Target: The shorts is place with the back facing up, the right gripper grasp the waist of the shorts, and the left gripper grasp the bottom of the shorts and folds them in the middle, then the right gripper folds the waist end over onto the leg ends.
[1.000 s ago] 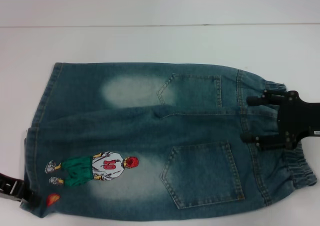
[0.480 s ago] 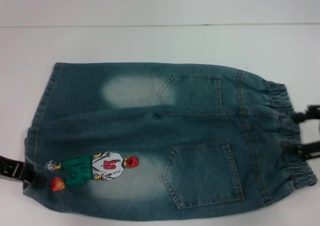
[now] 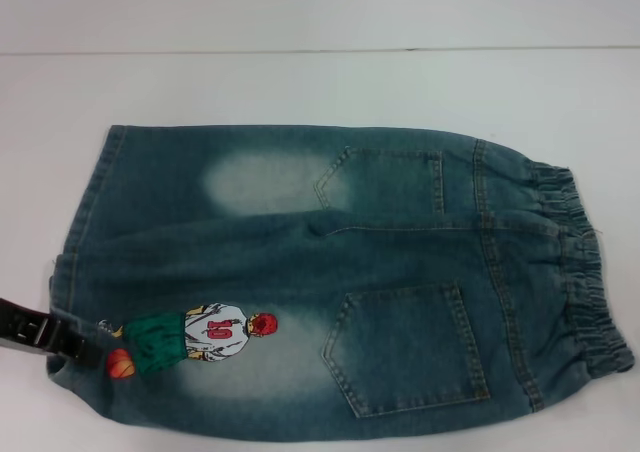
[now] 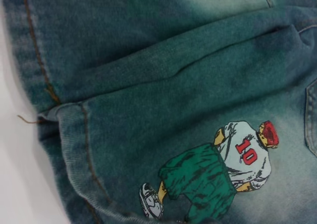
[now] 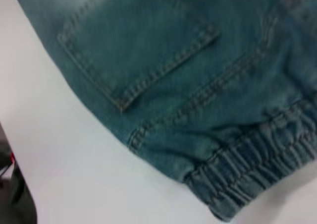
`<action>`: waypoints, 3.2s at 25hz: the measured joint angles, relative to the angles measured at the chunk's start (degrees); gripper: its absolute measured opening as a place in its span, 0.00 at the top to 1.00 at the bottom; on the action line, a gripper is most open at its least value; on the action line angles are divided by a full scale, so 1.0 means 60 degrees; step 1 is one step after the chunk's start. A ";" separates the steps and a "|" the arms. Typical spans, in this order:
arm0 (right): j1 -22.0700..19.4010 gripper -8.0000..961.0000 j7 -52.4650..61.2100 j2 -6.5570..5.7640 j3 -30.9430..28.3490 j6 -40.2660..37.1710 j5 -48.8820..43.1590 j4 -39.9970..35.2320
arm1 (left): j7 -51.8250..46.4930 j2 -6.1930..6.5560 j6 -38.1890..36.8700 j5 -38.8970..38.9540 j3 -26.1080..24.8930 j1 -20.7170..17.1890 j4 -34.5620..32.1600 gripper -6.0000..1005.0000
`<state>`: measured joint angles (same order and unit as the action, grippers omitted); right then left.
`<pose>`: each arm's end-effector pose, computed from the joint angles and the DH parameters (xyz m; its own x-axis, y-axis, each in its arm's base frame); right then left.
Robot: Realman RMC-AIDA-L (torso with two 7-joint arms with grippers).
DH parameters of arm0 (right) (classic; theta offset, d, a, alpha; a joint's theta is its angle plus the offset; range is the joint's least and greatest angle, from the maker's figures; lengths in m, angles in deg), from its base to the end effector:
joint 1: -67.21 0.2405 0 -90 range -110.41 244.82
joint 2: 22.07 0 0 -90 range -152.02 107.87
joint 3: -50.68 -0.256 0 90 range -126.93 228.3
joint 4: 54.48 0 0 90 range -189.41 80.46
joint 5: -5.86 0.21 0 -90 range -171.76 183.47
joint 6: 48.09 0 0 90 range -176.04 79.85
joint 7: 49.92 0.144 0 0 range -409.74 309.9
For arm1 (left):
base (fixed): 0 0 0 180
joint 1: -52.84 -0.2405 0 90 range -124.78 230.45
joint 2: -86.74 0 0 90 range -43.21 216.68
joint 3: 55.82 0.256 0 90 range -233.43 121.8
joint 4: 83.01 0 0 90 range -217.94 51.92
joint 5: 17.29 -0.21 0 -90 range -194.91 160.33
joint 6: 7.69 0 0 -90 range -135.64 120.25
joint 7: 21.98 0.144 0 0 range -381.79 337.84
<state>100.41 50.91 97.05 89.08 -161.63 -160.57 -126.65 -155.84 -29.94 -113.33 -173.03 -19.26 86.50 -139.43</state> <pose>0.2872 0.2956 0.0894 0.7387 -0.5848 0.3351 -0.5441 -0.8108 -0.2156 -0.2989 0.3060 0.0576 0.3126 0.9480 -0.0603 0.9307 -0.3183 -0.1803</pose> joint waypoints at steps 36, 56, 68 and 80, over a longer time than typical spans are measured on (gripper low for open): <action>0.0172 0.07 -0.0493 0.0065 0.0860 0.0826 0.0873 0.1120 | -0.0042 -0.0046 0.0179 -0.0059 0.0030 -0.0065 0.0324 0.97; -0.0007 0.23 -0.1131 0.0033 0.0762 0.1364 0.1175 0.1646 | 0.0050 0.0002 0.0368 -0.0058 0.0065 -0.0025 0.0538 0.97; -0.0105 0.76 -0.1296 0.0052 0.0764 0.1499 0.1240 0.1613 | 0.0388 -0.0050 0.0536 -0.0057 0.0206 -0.0097 0.0541 0.97; -0.0308 0.94 -0.2095 -0.0118 -0.0042 0.1590 0.2964 0.1489 | 0.1404 0.0097 0.1238 0.0536 -0.0791 -0.0108 0.0735 0.97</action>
<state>98.56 38.34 96.34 88.83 -152.09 -142.79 -117.71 -147.42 -29.36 -105.90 -169.82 -24.01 85.86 -135.02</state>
